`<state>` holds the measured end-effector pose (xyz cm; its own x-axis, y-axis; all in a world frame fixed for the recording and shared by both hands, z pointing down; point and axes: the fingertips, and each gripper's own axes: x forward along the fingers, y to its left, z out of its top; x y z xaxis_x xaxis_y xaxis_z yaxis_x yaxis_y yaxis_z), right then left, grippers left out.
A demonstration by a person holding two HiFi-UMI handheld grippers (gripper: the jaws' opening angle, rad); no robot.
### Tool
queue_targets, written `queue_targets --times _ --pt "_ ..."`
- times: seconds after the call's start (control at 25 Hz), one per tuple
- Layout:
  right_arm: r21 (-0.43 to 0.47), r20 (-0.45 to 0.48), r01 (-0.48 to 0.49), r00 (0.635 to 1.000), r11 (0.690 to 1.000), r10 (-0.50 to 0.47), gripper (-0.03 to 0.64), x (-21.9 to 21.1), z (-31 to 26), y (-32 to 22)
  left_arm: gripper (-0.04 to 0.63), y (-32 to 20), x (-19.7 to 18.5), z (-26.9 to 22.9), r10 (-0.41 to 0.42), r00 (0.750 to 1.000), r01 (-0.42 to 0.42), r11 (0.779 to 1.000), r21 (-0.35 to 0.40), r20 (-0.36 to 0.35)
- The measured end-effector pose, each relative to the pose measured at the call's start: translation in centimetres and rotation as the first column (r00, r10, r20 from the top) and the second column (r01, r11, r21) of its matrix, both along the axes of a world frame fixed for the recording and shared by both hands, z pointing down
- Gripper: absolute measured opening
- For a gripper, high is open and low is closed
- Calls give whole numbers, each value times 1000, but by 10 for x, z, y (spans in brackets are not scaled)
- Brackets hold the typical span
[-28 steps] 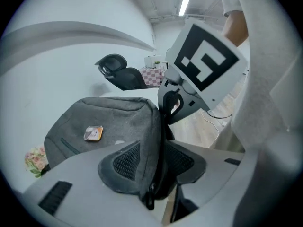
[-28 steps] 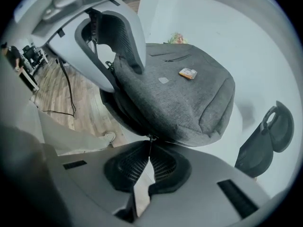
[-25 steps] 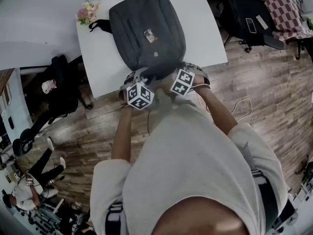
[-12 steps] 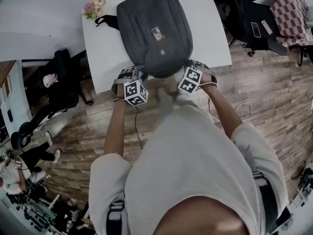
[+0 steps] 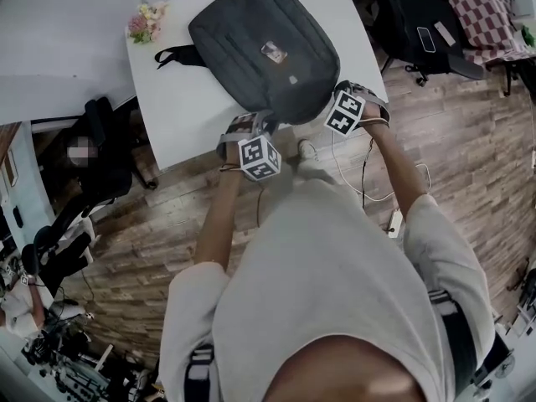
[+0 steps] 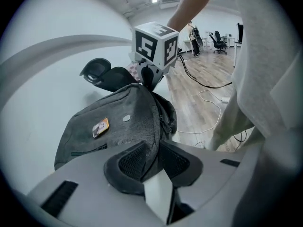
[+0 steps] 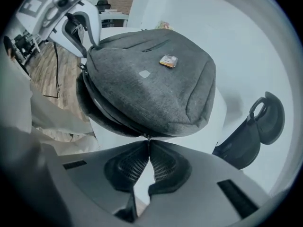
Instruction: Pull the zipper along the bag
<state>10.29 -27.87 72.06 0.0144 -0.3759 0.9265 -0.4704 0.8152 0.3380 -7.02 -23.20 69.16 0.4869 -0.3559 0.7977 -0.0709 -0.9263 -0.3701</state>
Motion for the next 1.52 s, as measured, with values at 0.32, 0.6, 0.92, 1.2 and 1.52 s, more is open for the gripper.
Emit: queue_targets --times 0.32,0.6,0.92,1.2,1.52 --pt "-5 -37 -57 998 998 57 18 51 -1 -24 98 -1 56 1 9 999 -10 999 -35 -43" --pt "-4 -63 -107 992 994 107 20 51 -4 -23 97 -5 65 4 -4 997 -2 997 -72 -75" --pt "-6 -92 -125 988 992 123 20 40 -14 -4 97 -1 64 5 -6 996 -3 995 -97 -88" --pt "-60 -26 -188 982 980 187 20 18 -11 23 95 2 62 7 -15 995 4 994 -108 -95" --pt "-132 90 -264 957 955 277 25 -22 -11 43 95 0 63 10 -22 995 10 993 -118 -100"
